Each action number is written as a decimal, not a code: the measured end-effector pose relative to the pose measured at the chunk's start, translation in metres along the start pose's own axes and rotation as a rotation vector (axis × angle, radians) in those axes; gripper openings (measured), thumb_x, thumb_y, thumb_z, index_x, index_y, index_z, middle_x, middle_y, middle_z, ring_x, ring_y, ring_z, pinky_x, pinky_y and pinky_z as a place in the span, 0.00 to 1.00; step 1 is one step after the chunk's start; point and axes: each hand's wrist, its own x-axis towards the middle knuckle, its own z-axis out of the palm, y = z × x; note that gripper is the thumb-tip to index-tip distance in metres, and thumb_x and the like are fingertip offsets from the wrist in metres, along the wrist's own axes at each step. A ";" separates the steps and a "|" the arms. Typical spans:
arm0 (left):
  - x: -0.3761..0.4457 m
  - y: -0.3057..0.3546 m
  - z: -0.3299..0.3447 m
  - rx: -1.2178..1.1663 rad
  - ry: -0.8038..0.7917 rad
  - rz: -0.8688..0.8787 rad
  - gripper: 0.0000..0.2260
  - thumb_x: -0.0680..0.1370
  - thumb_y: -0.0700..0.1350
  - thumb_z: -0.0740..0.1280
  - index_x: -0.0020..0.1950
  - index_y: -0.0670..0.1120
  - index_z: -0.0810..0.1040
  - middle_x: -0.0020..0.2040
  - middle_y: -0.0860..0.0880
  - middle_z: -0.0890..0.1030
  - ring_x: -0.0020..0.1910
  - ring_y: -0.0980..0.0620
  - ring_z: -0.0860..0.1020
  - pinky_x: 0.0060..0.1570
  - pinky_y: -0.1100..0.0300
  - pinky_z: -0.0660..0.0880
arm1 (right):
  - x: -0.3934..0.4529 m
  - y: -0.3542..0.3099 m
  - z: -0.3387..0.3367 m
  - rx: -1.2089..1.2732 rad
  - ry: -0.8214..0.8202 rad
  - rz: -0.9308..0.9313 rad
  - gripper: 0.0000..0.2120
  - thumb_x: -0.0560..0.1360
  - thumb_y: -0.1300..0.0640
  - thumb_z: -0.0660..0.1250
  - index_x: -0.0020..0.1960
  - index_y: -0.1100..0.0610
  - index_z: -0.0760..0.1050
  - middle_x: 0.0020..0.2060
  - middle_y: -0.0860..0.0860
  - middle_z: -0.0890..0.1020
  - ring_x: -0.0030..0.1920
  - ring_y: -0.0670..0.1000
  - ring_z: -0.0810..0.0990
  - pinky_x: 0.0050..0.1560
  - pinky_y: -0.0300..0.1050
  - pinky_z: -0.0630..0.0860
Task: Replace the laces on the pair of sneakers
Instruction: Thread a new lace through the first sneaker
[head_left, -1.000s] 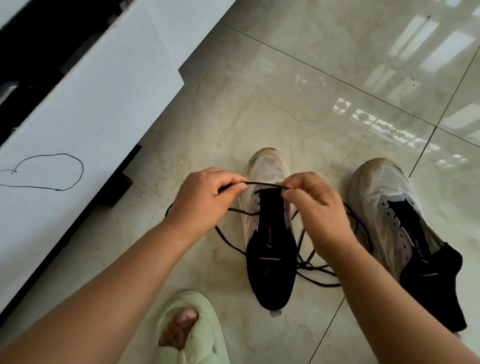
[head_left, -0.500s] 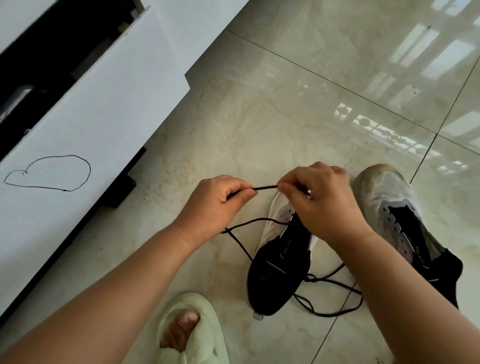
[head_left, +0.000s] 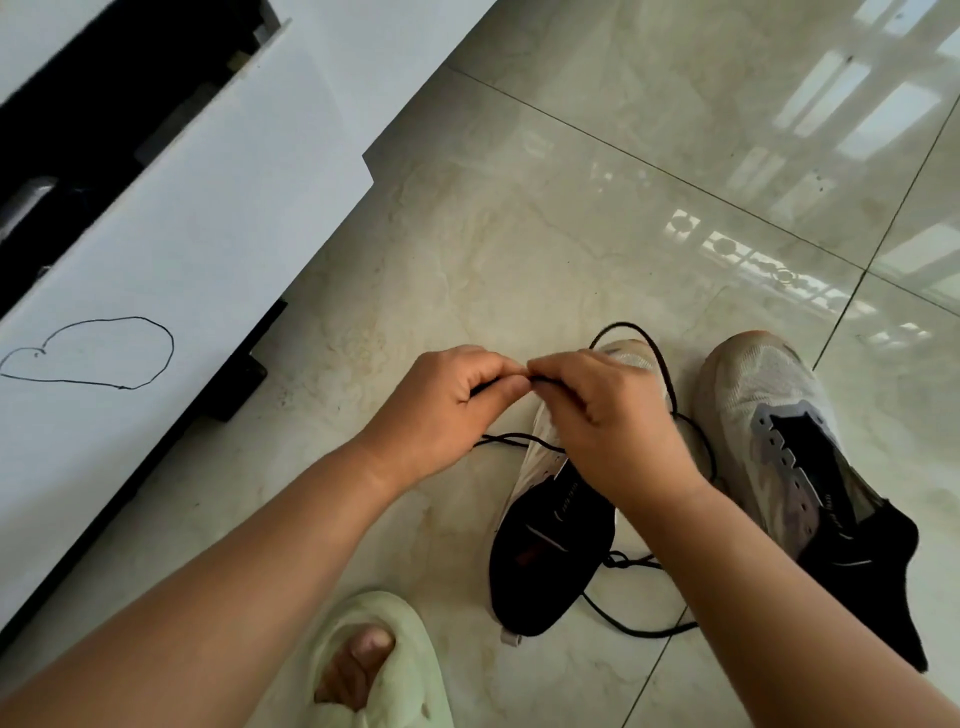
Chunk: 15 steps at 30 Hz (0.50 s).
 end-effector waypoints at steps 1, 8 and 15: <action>-0.001 -0.005 -0.002 0.028 0.004 -0.014 0.07 0.77 0.46 0.66 0.49 0.47 0.83 0.41 0.52 0.81 0.41 0.60 0.77 0.43 0.69 0.73 | 0.000 0.005 -0.004 -0.018 0.058 0.024 0.08 0.73 0.67 0.68 0.50 0.64 0.81 0.41 0.57 0.83 0.42 0.50 0.79 0.47 0.36 0.73; -0.012 -0.047 -0.012 0.077 0.058 -0.331 0.06 0.78 0.47 0.65 0.43 0.51 0.81 0.34 0.52 0.80 0.29 0.58 0.77 0.36 0.65 0.73 | -0.002 0.029 -0.017 -0.104 0.259 0.357 0.12 0.74 0.65 0.66 0.57 0.61 0.77 0.53 0.53 0.77 0.45 0.53 0.79 0.46 0.44 0.73; -0.020 -0.023 0.023 -0.035 -0.109 -0.295 0.08 0.80 0.47 0.61 0.43 0.48 0.76 0.40 0.54 0.83 0.27 0.53 0.79 0.29 0.67 0.72 | -0.031 0.021 0.004 -0.445 0.032 0.459 0.11 0.73 0.55 0.63 0.36 0.60 0.77 0.40 0.51 0.73 0.44 0.53 0.66 0.44 0.45 0.58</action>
